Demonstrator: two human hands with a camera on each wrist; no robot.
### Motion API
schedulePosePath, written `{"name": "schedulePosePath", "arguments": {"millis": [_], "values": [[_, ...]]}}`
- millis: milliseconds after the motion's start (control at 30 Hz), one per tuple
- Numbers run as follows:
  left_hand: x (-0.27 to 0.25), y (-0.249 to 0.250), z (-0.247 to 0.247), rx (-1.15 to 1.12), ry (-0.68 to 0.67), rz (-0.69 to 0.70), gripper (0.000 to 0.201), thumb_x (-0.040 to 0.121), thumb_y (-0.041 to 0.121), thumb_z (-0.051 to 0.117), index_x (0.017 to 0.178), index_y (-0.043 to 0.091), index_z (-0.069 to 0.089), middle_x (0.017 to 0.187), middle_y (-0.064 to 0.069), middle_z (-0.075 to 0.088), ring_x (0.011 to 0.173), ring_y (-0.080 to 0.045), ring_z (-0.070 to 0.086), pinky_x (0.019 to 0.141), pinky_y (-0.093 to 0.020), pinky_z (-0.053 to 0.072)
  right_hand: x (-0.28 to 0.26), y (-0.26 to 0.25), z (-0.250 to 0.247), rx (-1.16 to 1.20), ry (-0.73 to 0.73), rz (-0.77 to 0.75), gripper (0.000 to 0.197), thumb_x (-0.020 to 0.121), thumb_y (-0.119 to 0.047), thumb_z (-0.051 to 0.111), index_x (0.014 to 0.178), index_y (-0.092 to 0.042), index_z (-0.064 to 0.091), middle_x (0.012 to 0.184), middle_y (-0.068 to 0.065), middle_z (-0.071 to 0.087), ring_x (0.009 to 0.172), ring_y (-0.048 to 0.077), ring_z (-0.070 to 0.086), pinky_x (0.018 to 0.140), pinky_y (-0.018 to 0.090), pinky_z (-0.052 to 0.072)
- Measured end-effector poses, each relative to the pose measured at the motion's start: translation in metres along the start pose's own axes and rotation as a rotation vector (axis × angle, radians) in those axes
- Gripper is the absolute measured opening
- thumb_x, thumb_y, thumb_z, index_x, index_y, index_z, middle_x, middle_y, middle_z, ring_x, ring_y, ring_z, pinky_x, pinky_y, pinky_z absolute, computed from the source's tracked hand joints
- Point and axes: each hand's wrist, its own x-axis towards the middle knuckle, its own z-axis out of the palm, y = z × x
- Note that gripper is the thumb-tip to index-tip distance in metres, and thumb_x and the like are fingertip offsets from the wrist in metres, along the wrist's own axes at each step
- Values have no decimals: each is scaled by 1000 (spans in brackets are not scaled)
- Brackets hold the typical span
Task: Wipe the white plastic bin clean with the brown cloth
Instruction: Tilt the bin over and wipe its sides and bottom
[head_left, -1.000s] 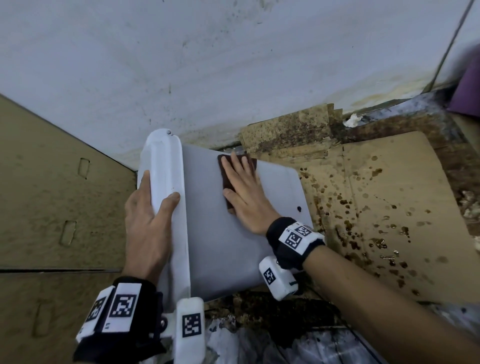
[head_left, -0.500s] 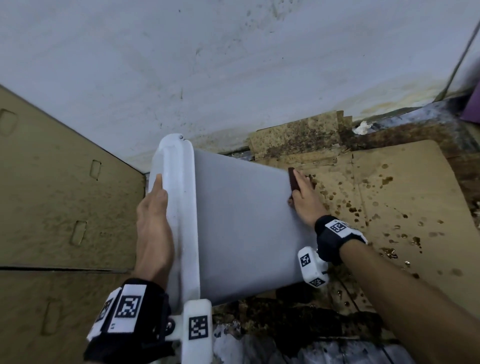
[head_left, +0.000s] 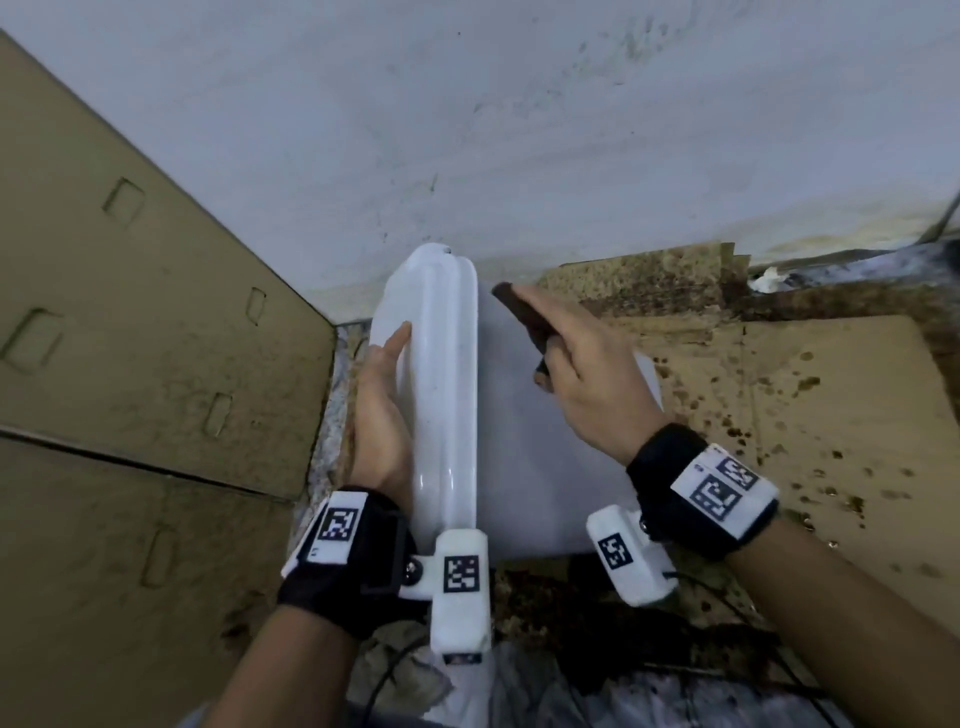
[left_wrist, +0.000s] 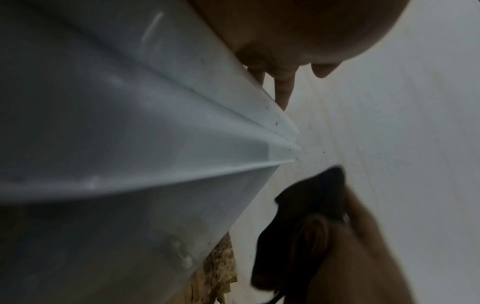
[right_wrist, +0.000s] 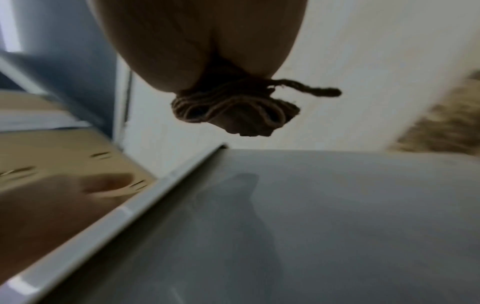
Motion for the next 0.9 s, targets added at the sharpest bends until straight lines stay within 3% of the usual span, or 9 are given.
{"name": "schedulePosePath", "arguments": {"millis": [133, 200, 300, 367, 433, 567, 667, 800, 900], "values": [[-6, 5, 2, -64, -31, -17, 49, 96, 53, 50, 135, 25, 61, 150, 0, 53, 133, -19, 55, 113, -45, 42, 19, -25, 37, -352, -142, -194, 62, 84, 11, 34, 140, -11, 46, 151, 11, 38, 142, 23, 28, 116, 26, 25], [-8, 8, 1, -117, -52, -28, 54, 100, 52, 41, 139, 19, 59, 142, -10, 60, 131, -25, 57, 114, -47, 41, 14, -21, 49, -442, -189, -222, 59, 83, 12, 34, 139, -3, 46, 151, 17, 37, 145, 36, 21, 117, 43, 24], [-9, 11, -3, -115, -97, -52, 49, 107, 46, 28, 133, 21, 61, 119, -11, 72, 112, -24, 69, 102, -41, 52, -16, -17, 58, -426, -205, -138, 55, 90, 10, 39, 143, -5, 40, 155, 13, 30, 147, 31, 12, 120, 42, 17], [-9, 11, -5, -88, -111, -52, 49, 106, 49, 27, 128, 24, 63, 108, -6, 76, 99, -19, 73, 93, -38, 57, -45, -25, 61, -483, -220, -217, 58, 85, 2, 46, 143, -4, 39, 154, 13, 32, 147, 33, 15, 118, 48, 22], [-11, 13, -5, -74, -71, -43, 54, 101, 57, 37, 136, 23, 59, 129, -7, 68, 116, -22, 67, 105, -44, 50, -61, -26, 64, -526, -288, -244, 70, 76, -2, 59, 143, -4, 39, 153, 13, 33, 146, 36, 17, 114, 51, 29], [-14, 12, -4, -127, -87, -66, 106, 58, 66, 66, 152, 23, 43, 139, -10, 62, 118, -26, 67, 99, -41, 54, -28, -30, 60, -531, -177, -172, 54, 83, 4, 46, 137, -4, 48, 148, 14, 42, 142, 40, 26, 105, 56, 40], [-13, 10, -3, -118, -126, -55, 52, 101, 52, 42, 133, 17, 63, 119, -8, 74, 107, -22, 71, 89, -31, 57, 13, -33, 49, -580, -199, -87, 55, 87, 11, 41, 138, -6, 47, 152, 10, 36, 146, 34, 17, 110, 50, 34], [-8, 8, -7, -110, -192, -31, 47, 107, 41, 33, 116, 14, 72, 92, -2, 80, 84, -13, 76, 76, -25, 59, 11, -37, 46, -561, -199, -98, 53, 86, 14, 42, 135, -4, 50, 152, 13, 36, 146, 33, 19, 111, 49, 33], [-9, 10, -7, -123, -284, -65, 60, 106, 43, 33, 81, 22, 83, 78, -2, 78, 70, -11, 75, 66, -23, 59, -30, -44, 51, -492, -204, -132, 47, 86, -1, 49, 132, -1, 53, 148, 17, 42, 143, 35, 27, 114, 45, 29]]}}
